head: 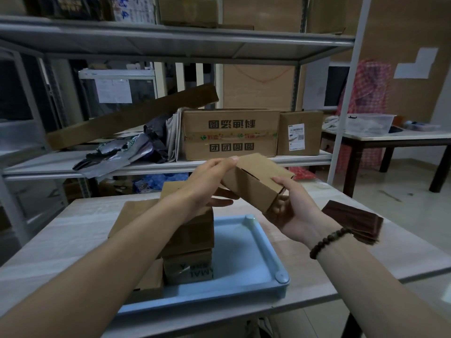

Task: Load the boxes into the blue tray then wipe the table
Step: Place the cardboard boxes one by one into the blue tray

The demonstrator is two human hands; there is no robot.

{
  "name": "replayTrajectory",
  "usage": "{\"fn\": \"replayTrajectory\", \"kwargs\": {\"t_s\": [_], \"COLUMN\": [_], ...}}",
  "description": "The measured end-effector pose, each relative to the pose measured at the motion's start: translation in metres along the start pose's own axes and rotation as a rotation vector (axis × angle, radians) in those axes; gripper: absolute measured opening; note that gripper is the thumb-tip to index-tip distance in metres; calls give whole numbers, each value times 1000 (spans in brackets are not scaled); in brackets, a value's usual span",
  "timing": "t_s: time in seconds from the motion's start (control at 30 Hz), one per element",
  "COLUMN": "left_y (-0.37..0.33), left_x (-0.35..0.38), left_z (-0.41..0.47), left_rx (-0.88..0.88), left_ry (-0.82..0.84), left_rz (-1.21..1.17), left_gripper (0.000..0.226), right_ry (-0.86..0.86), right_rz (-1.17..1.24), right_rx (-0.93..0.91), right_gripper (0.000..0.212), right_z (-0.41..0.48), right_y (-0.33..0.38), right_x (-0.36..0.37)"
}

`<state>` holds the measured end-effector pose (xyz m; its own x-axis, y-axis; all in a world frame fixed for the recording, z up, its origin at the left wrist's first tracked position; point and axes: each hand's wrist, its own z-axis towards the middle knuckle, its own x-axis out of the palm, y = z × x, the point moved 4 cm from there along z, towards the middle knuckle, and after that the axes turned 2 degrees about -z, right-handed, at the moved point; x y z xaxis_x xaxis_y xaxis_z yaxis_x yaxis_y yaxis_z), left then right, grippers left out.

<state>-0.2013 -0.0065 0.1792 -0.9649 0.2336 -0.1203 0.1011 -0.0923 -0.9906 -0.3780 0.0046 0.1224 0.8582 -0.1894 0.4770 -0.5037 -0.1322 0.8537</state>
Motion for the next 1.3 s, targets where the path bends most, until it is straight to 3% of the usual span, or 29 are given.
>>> {"fn": "replayTrajectory", "kwargs": {"t_s": [0.17, 0.33, 0.43, 0.53, 0.67, 0.93, 1.1, 1.2, 1.3], "left_y": [-1, -2, -3, -3, -9, -19, -24, -32, -34], "left_x": [-2, -6, -11, -15, -12, -4, -2, -2, 0], "left_z": [-2, -3, -2, 0, 4, 8, 14, 15, 16], "left_rx": [-75, -74, -56, 25, 155, 238, 386, 518, 610], "left_ry": [-17, 32, 94, 138, 136, 179, 185, 130, 89], "left_rz": [-47, -10, 6, 51, 59, 9, 22, 123, 270], "left_gripper": [40, 22, 48, 69, 51, 50, 54, 51, 55], "right_ry": [-6, 15, 95, 195, 296, 381, 432, 448, 378], "right_rz": [-52, -110, -195, -192, -194, -236, -218, -266, -328], "right_rx": [43, -6, -80, -203, -343, -482, -559, -650, -780], "right_gripper": [29, 23, 56, 54, 57, 55, 56, 66, 50], "right_z": [1, -3, -1, 2, -2, -9, -1, 8, 10], "right_y": [-3, 6, 14, 27, 47, 72, 74, 71, 71], "right_x": [-1, 0, -2, -2, -1, 1, -2, -2, -5]}}
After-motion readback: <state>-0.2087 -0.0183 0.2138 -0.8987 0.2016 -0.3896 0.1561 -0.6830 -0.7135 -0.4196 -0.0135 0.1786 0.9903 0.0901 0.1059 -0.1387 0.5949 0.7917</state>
